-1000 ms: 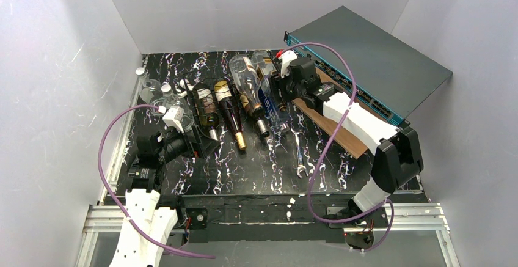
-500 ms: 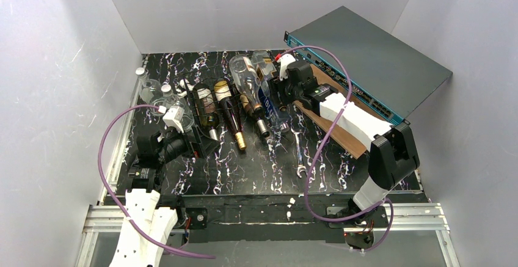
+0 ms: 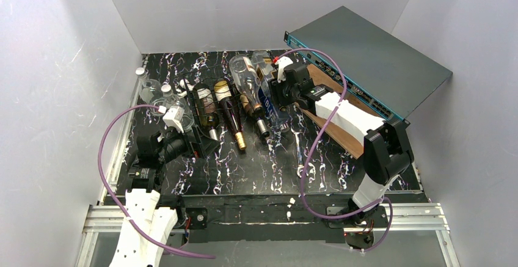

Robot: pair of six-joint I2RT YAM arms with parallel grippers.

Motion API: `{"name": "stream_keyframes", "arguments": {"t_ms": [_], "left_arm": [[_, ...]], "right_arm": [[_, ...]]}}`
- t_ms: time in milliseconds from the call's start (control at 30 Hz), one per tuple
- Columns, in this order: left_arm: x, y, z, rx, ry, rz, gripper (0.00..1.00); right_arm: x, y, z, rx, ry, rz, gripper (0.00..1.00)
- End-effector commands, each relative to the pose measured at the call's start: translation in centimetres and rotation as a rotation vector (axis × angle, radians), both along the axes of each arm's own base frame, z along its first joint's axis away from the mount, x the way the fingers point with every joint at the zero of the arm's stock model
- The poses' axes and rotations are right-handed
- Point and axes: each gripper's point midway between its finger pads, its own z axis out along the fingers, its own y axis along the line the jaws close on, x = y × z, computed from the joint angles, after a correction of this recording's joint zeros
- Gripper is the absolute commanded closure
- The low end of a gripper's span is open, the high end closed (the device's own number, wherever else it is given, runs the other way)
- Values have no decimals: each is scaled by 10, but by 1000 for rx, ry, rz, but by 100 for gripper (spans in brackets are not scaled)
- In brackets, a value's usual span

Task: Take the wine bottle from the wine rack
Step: Pick up the wine bottle from the wine rack.

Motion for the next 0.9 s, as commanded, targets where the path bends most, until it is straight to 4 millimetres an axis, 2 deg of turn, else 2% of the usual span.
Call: {"name": "stream_keyframes", "arguments": {"t_ms": [0,500,733,800,867], "left_arm": [[-1,0,3,4,-13,-12,2],[-1,-1,3,3,-11,-14,2],[-1,-1,3,3,-11,-14,2],[0,-1,3,3,-11,-15,2],[-1,-1,3,3,-10,-16,2]], "right_arm": [[10,9,17,40,-50,-9,43],[10,10,11,37,-37,-19,47],[11,11,9,40,-30,-22,45],[11,10,11,41,-34,-22,50],[11,11,13,42,-38,-19,63]]}}
